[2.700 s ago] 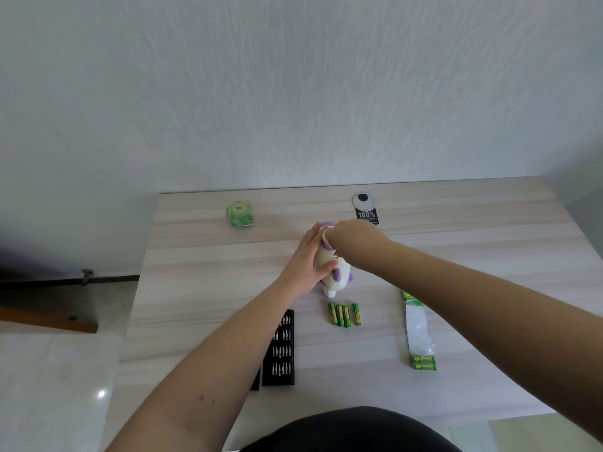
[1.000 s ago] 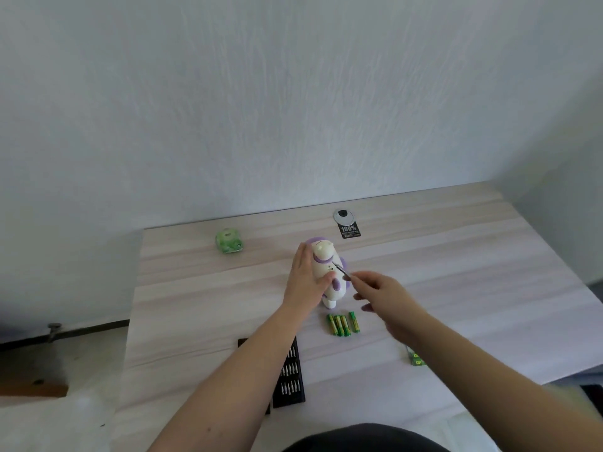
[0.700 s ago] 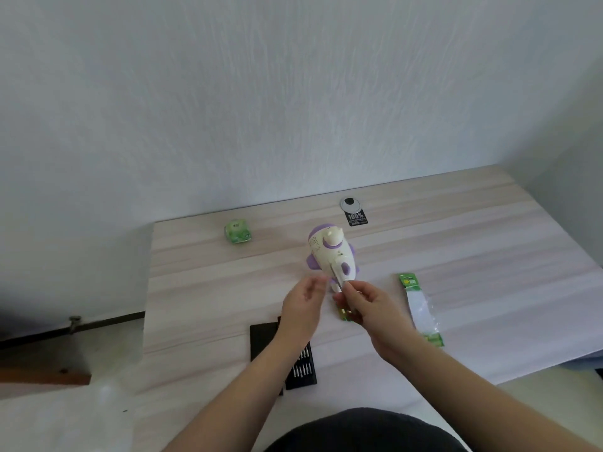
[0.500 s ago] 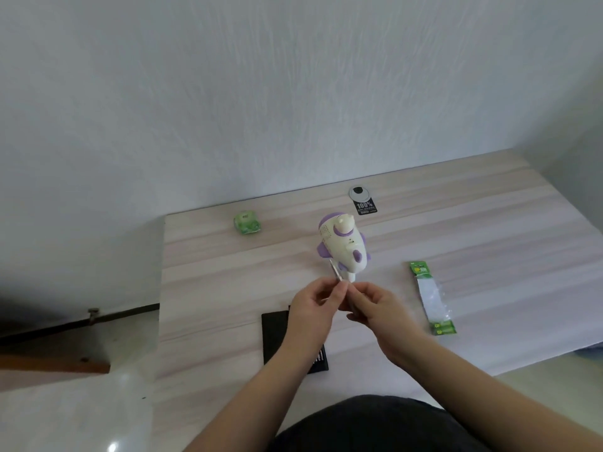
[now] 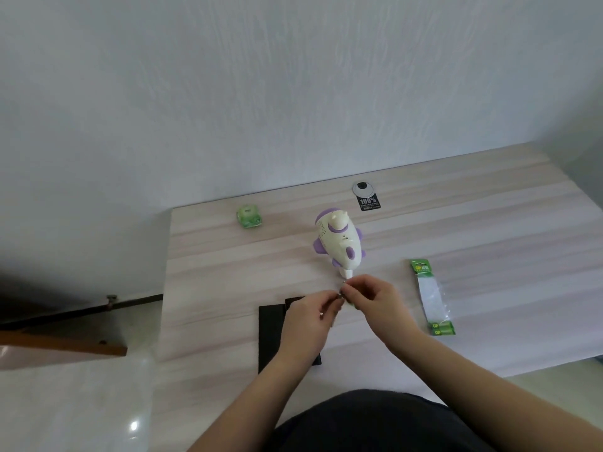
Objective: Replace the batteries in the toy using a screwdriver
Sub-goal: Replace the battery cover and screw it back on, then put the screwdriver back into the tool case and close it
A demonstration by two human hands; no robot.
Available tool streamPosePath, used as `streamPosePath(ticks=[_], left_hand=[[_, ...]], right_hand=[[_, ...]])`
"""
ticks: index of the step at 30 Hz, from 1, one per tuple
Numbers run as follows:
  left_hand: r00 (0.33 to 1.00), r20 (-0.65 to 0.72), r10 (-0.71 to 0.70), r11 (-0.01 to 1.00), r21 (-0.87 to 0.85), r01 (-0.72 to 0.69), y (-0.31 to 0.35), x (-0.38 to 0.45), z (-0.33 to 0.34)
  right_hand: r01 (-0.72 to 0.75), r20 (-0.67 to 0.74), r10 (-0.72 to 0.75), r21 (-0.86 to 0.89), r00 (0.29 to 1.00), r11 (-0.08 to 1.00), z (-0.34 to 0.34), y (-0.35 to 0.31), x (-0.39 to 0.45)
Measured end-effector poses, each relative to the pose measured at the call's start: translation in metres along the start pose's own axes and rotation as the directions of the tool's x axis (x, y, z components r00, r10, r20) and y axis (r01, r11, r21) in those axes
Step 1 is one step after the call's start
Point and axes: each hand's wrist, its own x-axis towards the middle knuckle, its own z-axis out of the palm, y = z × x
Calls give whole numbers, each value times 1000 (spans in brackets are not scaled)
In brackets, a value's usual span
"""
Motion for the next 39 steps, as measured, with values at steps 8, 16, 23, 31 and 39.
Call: streamPosePath(ticks=[8, 16, 23, 31, 39], left_hand=[[998, 58, -12, 966, 260, -4, 2, -3, 26], [976, 127, -176, 924, 362, 120, -4, -18, 48], [932, 64, -357, 872, 379, 309, -40, -37, 51], [792, -181, -584, 801, 28, 597, -96, -32, 34], [847, -126, -517, 848, 58, 526, -114, -9, 29]], right_hand=[[4, 109, 6, -94, 994, 996, -32, 32, 7], [11, 236, 18, -122, 972, 993, -35, 58, 4], [-1, 231, 15, -61, 973, 998, -25, 56, 14], [-146, 268, 173, -116, 948, 982, -25, 64, 26], [-271, 179, 310, -211, 934, 939, -3, 80, 9]])
